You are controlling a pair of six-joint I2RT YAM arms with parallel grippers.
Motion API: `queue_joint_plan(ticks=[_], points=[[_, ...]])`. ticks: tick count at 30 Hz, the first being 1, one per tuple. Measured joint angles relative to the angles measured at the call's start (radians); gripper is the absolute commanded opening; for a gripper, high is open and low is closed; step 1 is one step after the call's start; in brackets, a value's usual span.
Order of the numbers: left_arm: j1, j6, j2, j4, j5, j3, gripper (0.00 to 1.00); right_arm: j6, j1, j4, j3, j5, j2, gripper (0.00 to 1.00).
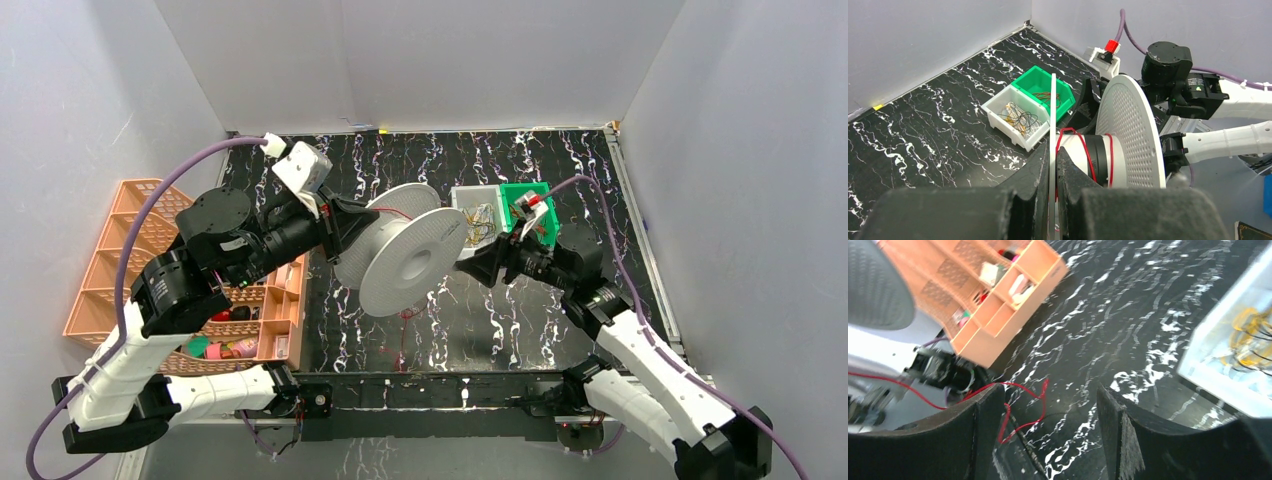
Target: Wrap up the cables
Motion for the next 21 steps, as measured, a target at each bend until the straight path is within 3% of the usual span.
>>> queue_joint_plan(ticks=[10, 21], points=[[0.0, -0.024, 0.0, 0.012, -0.035, -0.009, 0.0, 0.106, 0.008, 0.407, -0.15, -0.348, 0.112, 0.78], [0.0, -0.074, 0.01, 0.06, -0.12, -0.043, 0.0, 0.158, 0.104, 0.657, -0.181, -0.351, 0.176, 0.78]])
